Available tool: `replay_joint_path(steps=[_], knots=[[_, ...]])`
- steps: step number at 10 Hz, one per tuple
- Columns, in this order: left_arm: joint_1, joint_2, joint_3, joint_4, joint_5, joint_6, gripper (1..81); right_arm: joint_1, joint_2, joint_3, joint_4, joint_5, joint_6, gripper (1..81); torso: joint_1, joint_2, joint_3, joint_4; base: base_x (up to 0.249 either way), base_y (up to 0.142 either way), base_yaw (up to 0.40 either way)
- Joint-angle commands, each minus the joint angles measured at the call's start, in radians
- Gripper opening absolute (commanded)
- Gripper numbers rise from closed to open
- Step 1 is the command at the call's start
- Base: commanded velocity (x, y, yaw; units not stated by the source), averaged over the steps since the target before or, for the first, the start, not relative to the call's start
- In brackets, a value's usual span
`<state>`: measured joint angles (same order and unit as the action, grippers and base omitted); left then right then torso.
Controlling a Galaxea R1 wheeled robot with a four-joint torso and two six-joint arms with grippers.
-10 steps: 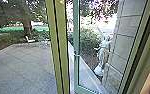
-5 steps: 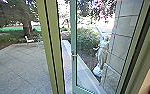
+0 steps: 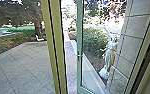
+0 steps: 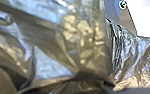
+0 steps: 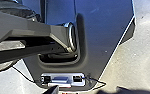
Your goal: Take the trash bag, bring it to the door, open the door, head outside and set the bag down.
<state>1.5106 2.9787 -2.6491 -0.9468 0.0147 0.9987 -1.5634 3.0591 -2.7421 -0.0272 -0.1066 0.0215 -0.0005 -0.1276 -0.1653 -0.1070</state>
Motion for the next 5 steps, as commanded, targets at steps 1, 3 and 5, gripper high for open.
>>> replay_joint_path(steps=[1, 3, 5], knots=[[-0.045, -0.006, 0.005, 0.0, 0.08, 0.012, 1.0, 0.044, 0.005, 0.006, 0.009, -0.067, -0.005, 81.1, 0.001, 0.0, 0.0, -0.006, 0.0, -0.092, 0.0], [-0.045, -0.004, 0.005, 0.0, 0.08, 0.012, 1.0, 0.044, 0.008, 0.004, 0.006, -0.068, -0.003, 81.1, 0.001, 0.0, 0.0, 0.043, 0.0, -0.092, 0.0], [-0.045, -0.004, 0.005, 0.002, 0.08, 0.012, 1.0, 0.044, 0.008, 0.006, 0.006, -0.068, -0.002, 81.1, 0.001, 0.0, 0.0, 0.047, 0.0, -0.088, 0.0]])
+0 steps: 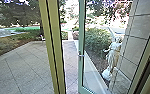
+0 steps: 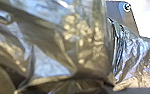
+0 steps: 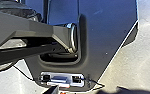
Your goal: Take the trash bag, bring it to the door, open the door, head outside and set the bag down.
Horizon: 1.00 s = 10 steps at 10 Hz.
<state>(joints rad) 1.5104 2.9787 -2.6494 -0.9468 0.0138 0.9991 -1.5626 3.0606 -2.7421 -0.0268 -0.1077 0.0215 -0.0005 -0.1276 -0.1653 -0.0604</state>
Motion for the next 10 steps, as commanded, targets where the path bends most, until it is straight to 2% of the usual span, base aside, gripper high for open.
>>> replay_joint_path(steps=[1, 10], knots=[[-0.045, -0.004, 0.005, 0.0, 0.08, 0.012, 1.0, 0.043, 0.008, 0.003, 0.002, -0.067, -0.002, 81.1, 0.001, 0.0, 0.0, 0.0, 0.0, -0.086, 0.0], [-0.043, -0.001, 0.005, 0.0, 0.081, 0.013, 1.0, 0.029, 0.008, 0.003, -0.004, -0.067, -0.003, 81.1, 0.001, 0.0, 0.0, 0.0, 0.0, -0.081, 0.0]])
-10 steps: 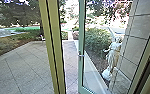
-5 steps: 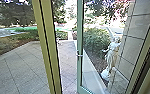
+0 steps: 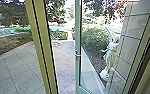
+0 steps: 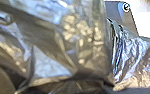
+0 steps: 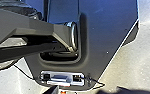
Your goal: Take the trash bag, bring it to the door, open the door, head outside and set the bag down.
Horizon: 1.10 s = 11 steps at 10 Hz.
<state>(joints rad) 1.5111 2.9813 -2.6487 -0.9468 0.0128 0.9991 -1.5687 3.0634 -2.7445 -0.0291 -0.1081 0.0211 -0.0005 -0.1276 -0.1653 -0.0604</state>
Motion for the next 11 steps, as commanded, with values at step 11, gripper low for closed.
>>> replay_joint_path(steps=[11], knots=[[-0.041, 0.001, 0.004, 0.0, 0.081, 0.013, 1.0, 0.022, 0.013, 0.01, -0.02, -0.055, -0.009, 81.1, 0.001, 0.0, 0.0, 0.0, 0.0, -0.076, 0.0]])
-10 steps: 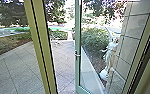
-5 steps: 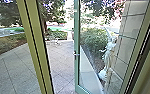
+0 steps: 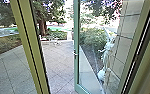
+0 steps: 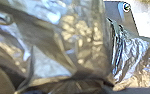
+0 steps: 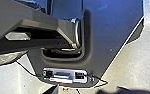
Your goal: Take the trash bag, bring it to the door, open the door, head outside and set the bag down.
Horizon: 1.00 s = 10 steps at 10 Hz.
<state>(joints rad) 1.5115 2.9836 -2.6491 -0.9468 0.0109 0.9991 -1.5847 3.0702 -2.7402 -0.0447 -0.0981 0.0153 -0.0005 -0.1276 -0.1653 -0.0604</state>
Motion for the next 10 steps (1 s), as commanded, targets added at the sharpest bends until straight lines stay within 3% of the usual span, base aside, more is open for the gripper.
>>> replay_joint_path(steps=[1, 10], knots=[[-0.041, -0.001, 0.005, 0.0, 0.083, 0.013, 1.0, 0.037, 0.006, 0.005, -0.004, -0.065, -0.003, 81.1, 0.001, 0.0, 0.0, 0.0, 0.0, -0.074, 0.0], [-0.04, 0.0, 0.005, 0.0, 0.083, 0.013, 1.0, 0.034, 0.006, 0.005, -0.004, -0.063, -0.003, 81.1, 0.001, 0.0, 0.0, 0.0, 0.0, -0.069, 0.0]])
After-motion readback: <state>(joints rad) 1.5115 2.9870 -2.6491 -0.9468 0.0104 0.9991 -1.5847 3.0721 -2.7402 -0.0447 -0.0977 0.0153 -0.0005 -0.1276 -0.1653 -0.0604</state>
